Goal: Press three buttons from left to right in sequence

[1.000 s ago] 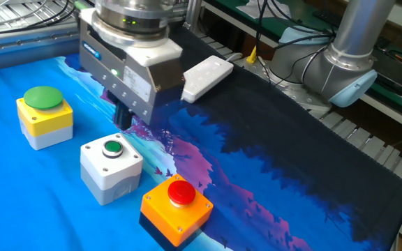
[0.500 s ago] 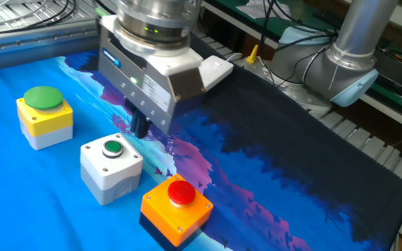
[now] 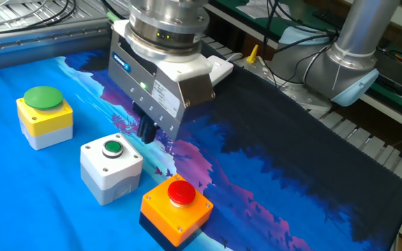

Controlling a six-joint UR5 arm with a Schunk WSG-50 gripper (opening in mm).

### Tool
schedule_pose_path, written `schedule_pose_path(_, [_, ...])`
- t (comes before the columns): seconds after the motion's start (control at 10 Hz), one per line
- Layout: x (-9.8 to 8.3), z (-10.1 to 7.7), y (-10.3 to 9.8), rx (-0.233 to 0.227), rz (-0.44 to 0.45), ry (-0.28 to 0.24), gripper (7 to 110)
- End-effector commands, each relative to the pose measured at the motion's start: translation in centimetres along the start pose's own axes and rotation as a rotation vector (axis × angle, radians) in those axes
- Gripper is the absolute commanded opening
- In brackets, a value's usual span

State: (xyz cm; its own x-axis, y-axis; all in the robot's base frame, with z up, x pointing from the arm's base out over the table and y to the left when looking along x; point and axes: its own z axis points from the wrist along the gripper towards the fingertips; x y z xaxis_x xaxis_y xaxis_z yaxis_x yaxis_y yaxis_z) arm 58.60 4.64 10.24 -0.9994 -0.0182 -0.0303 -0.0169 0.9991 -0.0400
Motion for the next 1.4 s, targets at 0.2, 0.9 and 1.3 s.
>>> schedule_pose_path(0.2, [0.1,-0.2,1.7,-0.065,-0.266,-0.005,7])
schedule_pose_path(0.9, [-1.0,0.5,10.7,-0.063,-0.111,-0.012,7])
schedule_pose_path(1.3, [-1.1,1.1,9.8,-0.084,-0.134,-0.03,7])
